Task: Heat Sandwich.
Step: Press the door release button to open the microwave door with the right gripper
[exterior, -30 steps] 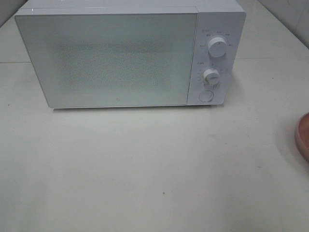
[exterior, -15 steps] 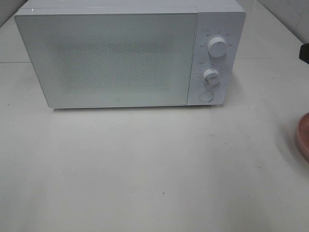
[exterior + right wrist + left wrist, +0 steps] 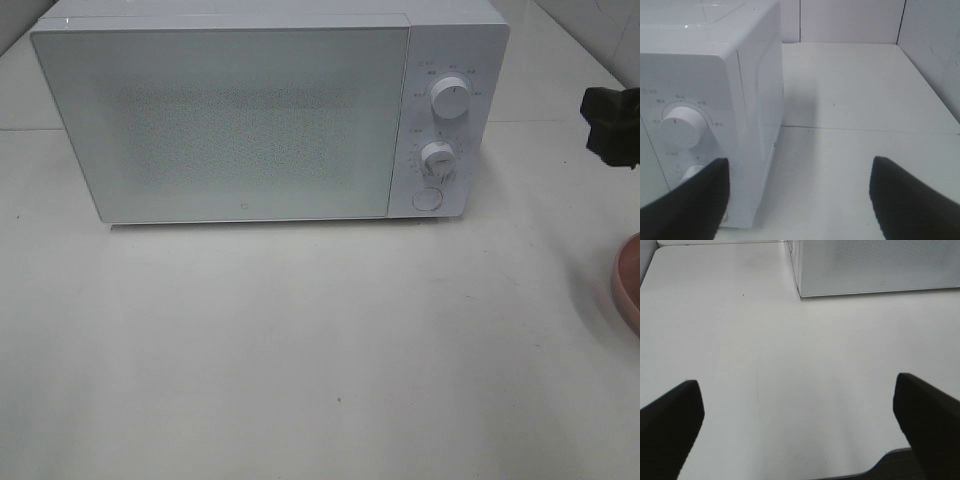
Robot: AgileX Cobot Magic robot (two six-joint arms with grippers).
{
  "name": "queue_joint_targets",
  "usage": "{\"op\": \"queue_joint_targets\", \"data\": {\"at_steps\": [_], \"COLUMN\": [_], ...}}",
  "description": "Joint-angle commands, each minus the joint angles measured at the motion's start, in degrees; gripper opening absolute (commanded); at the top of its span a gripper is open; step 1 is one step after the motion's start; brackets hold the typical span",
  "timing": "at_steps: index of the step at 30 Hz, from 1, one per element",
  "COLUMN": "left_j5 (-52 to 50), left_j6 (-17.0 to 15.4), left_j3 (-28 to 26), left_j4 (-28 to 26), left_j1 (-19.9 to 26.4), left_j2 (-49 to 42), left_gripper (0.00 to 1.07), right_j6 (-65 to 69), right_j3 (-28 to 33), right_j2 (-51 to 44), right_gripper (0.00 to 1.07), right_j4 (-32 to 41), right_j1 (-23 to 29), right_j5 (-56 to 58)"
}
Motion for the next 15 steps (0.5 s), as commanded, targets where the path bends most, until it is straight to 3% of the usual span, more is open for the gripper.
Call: {"op": "queue_joint_targets", "data": {"at_steps": [1, 7, 10, 15], "left_j5": [-0.23, -0.23, -0.23, -0.23], "left_j6": [-0.17, -0.17, -0.17, -0.17], "left_j3": [0.11, 0.11, 0.11, 0.11], "left_j4": [-0.11, -0.11, -0.11, -0.11], "left_j1": [-0.4, -0.4, -0.4, -0.4], "left_j2": [-1.32, -1.32, -1.32, -1.32], "left_gripper": [0.98, 0.98, 0.98, 0.98], "right_j6": [-1.38, -7.22, -11.17, -11.57], "right_j3": [4.18, 8.02, 9.22, 9.28], "right_j2": [3.15, 7.28, 10.94, 14.61], "right_gripper": [0.75, 0.75, 0.75, 0.75], "right_j4": [1.95, 11.34, 20.23, 27.1], "right_j1": [0.34, 6.7, 12.83, 20.57], "right_j5": [-13.01, -22.69, -28.07, -32.14]}}
